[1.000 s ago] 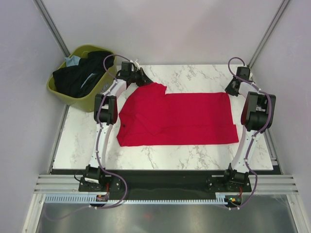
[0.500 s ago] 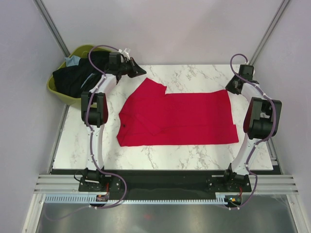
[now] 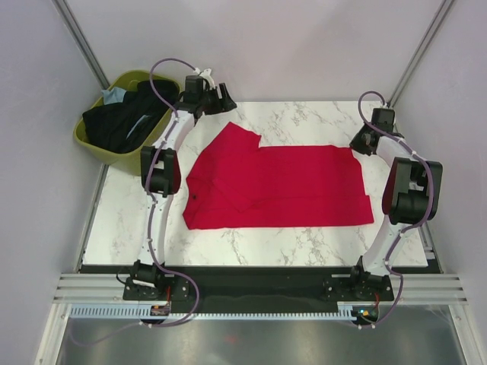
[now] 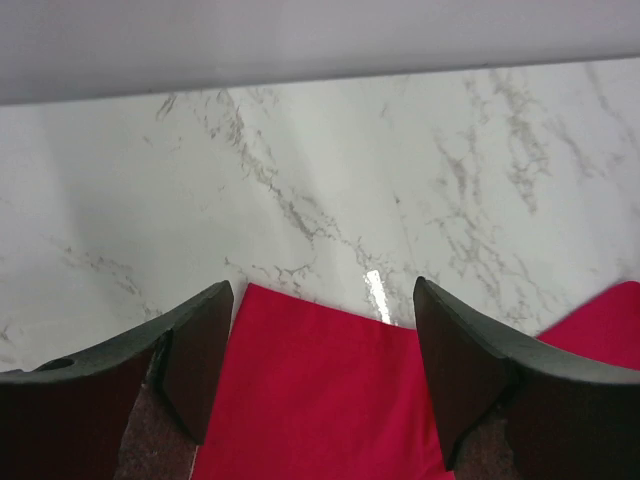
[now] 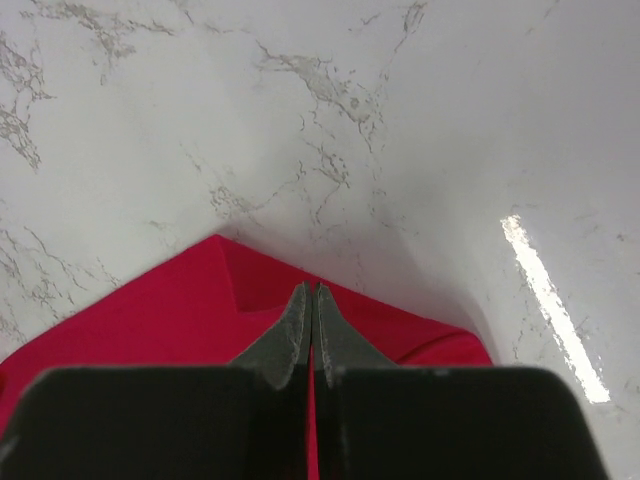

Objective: Fold and stack the t-shirts

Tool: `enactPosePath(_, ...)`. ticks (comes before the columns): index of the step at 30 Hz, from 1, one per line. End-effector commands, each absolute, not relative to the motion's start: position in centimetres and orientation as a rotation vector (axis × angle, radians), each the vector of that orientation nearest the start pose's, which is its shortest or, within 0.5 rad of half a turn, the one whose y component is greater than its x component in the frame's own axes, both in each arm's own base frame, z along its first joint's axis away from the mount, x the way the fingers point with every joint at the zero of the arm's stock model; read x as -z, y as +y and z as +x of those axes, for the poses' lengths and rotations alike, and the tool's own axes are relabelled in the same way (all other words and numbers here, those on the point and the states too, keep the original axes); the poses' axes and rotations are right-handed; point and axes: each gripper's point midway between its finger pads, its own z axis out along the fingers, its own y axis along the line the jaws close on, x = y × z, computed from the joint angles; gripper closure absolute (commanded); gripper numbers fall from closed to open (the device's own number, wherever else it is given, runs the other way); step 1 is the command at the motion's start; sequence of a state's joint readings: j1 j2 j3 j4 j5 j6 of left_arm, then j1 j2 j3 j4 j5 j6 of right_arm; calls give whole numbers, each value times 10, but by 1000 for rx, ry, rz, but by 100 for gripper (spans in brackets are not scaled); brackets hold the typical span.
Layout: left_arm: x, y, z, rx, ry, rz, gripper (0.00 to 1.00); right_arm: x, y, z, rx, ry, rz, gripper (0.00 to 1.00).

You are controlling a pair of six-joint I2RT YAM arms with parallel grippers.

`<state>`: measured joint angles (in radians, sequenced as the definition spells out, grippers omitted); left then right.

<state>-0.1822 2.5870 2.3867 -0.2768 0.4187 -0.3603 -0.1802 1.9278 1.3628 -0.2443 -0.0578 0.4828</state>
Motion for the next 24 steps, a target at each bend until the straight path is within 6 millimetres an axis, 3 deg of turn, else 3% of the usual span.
enactPosePath(1,-76,-193,655,487,2204,109,19,-101,-54,500,-253,2201,717,100)
enactPosePath(4,-55,-196,651,499,2256,88,17,-101,-51,500,-260,2198,711,100)
enactPosePath(5,-62,-202,652,534,2250,98,10,-101,-51,500,-261,2196,712,100)
enactPosePath(6,-54,-209,648,558,2267,113,10,-102,-49,501,-266,2196,705,100)
enactPosePath(8,-57,-224,645,610,2255,151,5,-101,-48,502,-274,2194,702,100)
enactPosePath(12,-53,-254,633,649,2266,207,5,-98,-47,502,-280,2199,702,100)
enactPosePath(15,-49,-260,628,651,2284,207,18,-97,-47,500,-284,2200,703,100)
enactPosePath(16,-48,-261,625,648,2299,210,30,-98,-47,500,-287,2199,703,100)
enactPosePath(18,-43,-261,620,620,2323,215,46,-98,-48,498,-294,2199,706,100)
enactPosePath(21,-39,-266,611,637,2349,232,53,-100,-47,497,-317,2193,708,100)
enactPosePath(22,-38,-267,610,639,2354,235,65,-98,-48,497,-318,2193,713,100)
enactPosePath(24,-37,-264,609,620,2363,226,67,-99,-48,495,-320,2194,711,100)
